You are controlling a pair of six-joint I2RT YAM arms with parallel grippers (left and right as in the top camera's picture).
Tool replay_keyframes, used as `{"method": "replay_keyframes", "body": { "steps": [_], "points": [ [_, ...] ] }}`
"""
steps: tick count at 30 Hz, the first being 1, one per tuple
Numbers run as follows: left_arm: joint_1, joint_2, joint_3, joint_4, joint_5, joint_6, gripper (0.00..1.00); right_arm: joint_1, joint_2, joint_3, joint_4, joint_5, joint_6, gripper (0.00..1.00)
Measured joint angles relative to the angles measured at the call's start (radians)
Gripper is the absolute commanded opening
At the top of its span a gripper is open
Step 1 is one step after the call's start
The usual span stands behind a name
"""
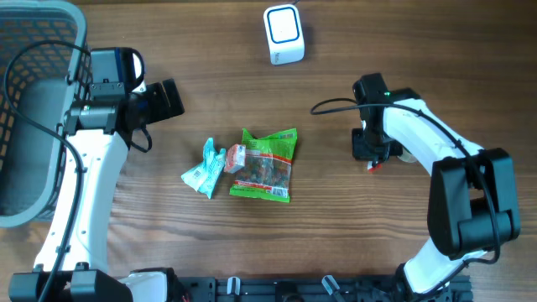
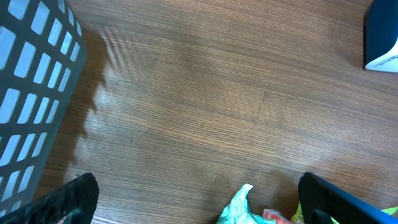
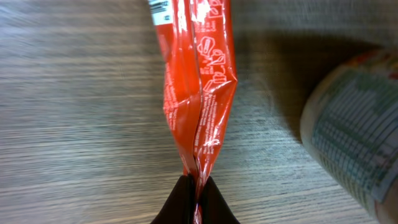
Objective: Scan the item barcode
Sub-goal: 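Carry the red sticks right and set them beside the jar, then reach the right gripper to the orange tissue pack among snacks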
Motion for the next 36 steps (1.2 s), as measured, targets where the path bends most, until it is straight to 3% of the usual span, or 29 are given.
{"method": "replay_keyframes", "body": {
  "steps": [16,23,24,26,27,30,36],
  "points": [
    [0.0,0.0,0.0,0.0,0.0,0.0,1.0,-0.018,0.0,-0.072,0.082,0.368,0.072,0.04],
    [0.0,0.0,0.0,0.0,0.0,0.0,1.0,-0.08,0.0,-0.079,0.144,0.419,0.052,0.04],
    [0.0,0.0,0.0,0.0,0.0,0.0,1.0,-0.084,0.0,-0.08,0.158,0.418,0.048,0.07],
    [0.0,0.0,0.0,0.0,0.0,0.0,1.0,-0.084,0.0,-0.08,0.171,0.418,0.039,0.31],
    [0.0,0.0,0.0,0.0,0.0,0.0,1.0,-0.084,0.0,-0.081,0.177,0.418,0.025,0.38],
    [0.0,0.0,0.0,0.0,0.0,0.0,1.0,-0.084,0.0,-0.08,0.167,0.391,0.002,0.9],
    [0.0,0.0,0.0,0.0,0.0,0.0,1.0,-0.084,-0.002,0.014,0.057,0.272,-0.05,0.98]
  ]
}}
